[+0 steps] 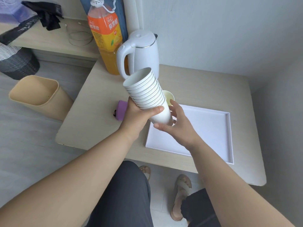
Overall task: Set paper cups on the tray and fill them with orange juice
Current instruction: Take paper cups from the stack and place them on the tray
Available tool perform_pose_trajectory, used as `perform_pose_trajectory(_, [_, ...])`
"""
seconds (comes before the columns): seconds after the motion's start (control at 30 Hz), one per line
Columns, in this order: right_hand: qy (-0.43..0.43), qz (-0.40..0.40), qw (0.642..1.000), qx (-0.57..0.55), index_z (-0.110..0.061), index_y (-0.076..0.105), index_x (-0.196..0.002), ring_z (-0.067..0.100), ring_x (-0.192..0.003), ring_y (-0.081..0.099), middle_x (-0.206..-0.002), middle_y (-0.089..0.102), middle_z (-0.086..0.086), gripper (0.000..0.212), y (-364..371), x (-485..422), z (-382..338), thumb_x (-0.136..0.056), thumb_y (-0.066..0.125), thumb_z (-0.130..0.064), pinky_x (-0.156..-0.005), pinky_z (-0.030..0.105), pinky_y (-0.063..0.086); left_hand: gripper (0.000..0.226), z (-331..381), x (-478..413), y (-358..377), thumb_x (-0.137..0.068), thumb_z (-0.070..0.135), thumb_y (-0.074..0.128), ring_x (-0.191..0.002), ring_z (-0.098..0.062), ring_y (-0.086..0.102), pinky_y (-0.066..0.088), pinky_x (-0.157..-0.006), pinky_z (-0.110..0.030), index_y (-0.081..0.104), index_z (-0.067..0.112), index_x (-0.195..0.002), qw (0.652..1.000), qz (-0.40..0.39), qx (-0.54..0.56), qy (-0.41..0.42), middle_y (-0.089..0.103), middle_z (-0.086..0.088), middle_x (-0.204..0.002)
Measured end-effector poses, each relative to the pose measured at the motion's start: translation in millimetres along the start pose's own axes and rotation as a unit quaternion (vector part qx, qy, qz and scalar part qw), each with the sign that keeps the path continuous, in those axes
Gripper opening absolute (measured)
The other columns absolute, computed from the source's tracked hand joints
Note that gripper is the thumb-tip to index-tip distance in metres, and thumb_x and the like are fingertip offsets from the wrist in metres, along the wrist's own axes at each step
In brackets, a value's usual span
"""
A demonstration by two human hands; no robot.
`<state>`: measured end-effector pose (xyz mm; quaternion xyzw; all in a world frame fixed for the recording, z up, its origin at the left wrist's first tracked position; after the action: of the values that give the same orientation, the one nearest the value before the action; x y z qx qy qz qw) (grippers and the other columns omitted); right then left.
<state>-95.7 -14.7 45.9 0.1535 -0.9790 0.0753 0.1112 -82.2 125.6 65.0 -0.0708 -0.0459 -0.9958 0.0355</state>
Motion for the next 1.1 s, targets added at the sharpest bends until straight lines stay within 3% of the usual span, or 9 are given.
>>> perform_pose_trajectory(0.1, [-0.028, -0.009, 0.998, 0.052, -0.034, 0.041, -0.125, -0.011, -0.093, 0.060, -0.102, 0.058, -0.023, 0.067, -6, 8, -10, -0.076, 0.078, -0.007, -0.076, 0.013, 0.050, 0.066, 6, 8, 17, -0.060, 0.009, 0.083, -0.102, -0.015, 0.067, 0.053, -0.071, -0.023, 0.057, 0.010, -0.121, 0.999, -0.036, 0.003, 0.004, 0.070, -0.005, -0.111])
perform_pose_trajectory(0.27, [-0.023, 0.028, 0.997, 0.073, -0.024, 0.037, -0.133, 0.009, -0.105, 0.056, -0.114, 0.054, -0.013, 0.070, -20, 23, -3, -0.077, 0.077, -0.015, -0.081, 0.024, 0.052, 0.074, 17, 20, 33, -0.058, 0.013, 0.084, -0.109, -0.022, 0.066, 0.055, -0.086, -0.037, 0.055, 0.004, -0.126, 0.996, -0.084, 0.024, 0.001, 0.068, -0.011, -0.117])
perform_pose_trajectory(0.33, [-0.025, 0.039, 0.997, 0.064, -0.025, 0.035, -0.134, 0.013, -0.108, 0.055, -0.121, 0.052, -0.006, 0.071, -22, 29, 1, -0.078, 0.077, -0.015, -0.083, 0.030, 0.053, 0.067, 20, 25, 37, -0.061, 0.008, 0.081, -0.107, -0.020, 0.067, 0.055, -0.085, -0.039, 0.056, 0.005, -0.124, 0.997, -0.071, 0.023, 0.009, 0.070, -0.009, -0.115])
perform_pose_trajectory(0.43, [-0.036, 0.063, 0.995, 0.063, -0.026, 0.036, -0.136, 0.014, -0.113, 0.053, -0.126, 0.051, -0.005, 0.074, -22, 31, 8, -0.076, 0.078, -0.017, -0.089, 0.035, 0.052, 0.066, 24, 29, 41, -0.055, 0.019, 0.085, -0.103, -0.019, 0.068, 0.056, -0.085, -0.041, 0.061, 0.013, -0.115, 0.999, -0.026, 0.019, 0.019, 0.071, -0.005, -0.111])
perform_pose_trajectory(0.57, [-0.021, 0.079, 0.995, 0.049, -0.030, 0.037, -0.136, 0.011, -0.117, 0.052, -0.128, 0.052, -0.009, 0.080, -27, 35, 27, -0.070, 0.080, -0.024, -0.092, 0.035, 0.050, 0.037, 32, 26, 36, -0.066, 0.009, 0.081, -0.081, -0.008, 0.070, 0.053, -0.063, -0.023, 0.063, 0.022, -0.096, 0.998, 0.033, 0.046, 0.014, 0.073, 0.007, -0.089])
perform_pose_trajectory(0.67, [0.027, 0.100, 0.994, 0.034, -0.034, 0.038, -0.132, 0.016, -0.115, 0.053, -0.124, 0.052, -0.009, 0.083, -39, 42, 47, -0.061, 0.081, -0.035, -0.089, 0.039, 0.053, 0.024, 36, 20, 25, -0.081, 0.007, 0.071, -0.089, -0.008, 0.069, 0.055, -0.065, -0.025, 0.062, 0.023, -0.097, 0.991, 0.065, 0.115, -0.024, 0.072, 0.009, -0.090])
perform_pose_trajectory(0.73, [0.055, 0.100, 0.993, -0.022, -0.028, 0.037, -0.131, 0.017, -0.109, 0.057, -0.122, 0.053, -0.004, 0.077, -46, 43, 60, -0.068, 0.082, -0.023, -0.080, 0.032, 0.057, 0.020, 32, 15, 15, -0.085, 0.012, 0.068, -0.100, -0.014, 0.066, 0.056, -0.066, -0.027, 0.061, 0.023, -0.099, 0.981, 0.088, 0.160, -0.060, 0.069, 0.005, -0.099])
perform_pose_trajectory(0.83, [0.072, 0.119, 0.988, -0.065, -0.021, 0.038, -0.127, 0.008, -0.098, 0.057, -0.117, 0.055, -0.001, 0.066, -58, 32, 68, -0.076, 0.077, -0.005, -0.064, 0.012, 0.050, 0.032, 24, 8, -1, -0.076, 0.020, 0.076, -0.107, -0.018, 0.063, 0.055, -0.071, -0.031, 0.060, 0.024, -0.104, 0.972, 0.120, 0.184, -0.087, 0.068, 0.003, -0.108])
perform_pose_trajectory(1.1, [0.071, 0.205, 0.975, -0.045, -0.024, 0.048, -0.124, 0.017, -0.105, 0.061, -0.115, 0.063, -0.001, 0.076, -83, -37, 84, -0.056, 0.081, -0.021, -0.083, 0.033, 0.053, 0.050, 7, 1, -27, -0.065, 0.022, 0.076, -0.110, -0.014, 0.063, 0.056, -0.073, -0.031, 0.062, 0.024, -0.113, 0.980, 0.129, 0.129, -0.078, 0.069, 0.006, -0.113])
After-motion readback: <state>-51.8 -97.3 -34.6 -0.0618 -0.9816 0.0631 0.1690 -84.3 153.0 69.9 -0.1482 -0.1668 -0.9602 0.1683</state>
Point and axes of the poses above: each hand's wrist, its own x-axis away from the middle knuckle, its own y-axis out of the palm, z = x × y, the point moved 6 cm from there along -x, towards the middle knuckle
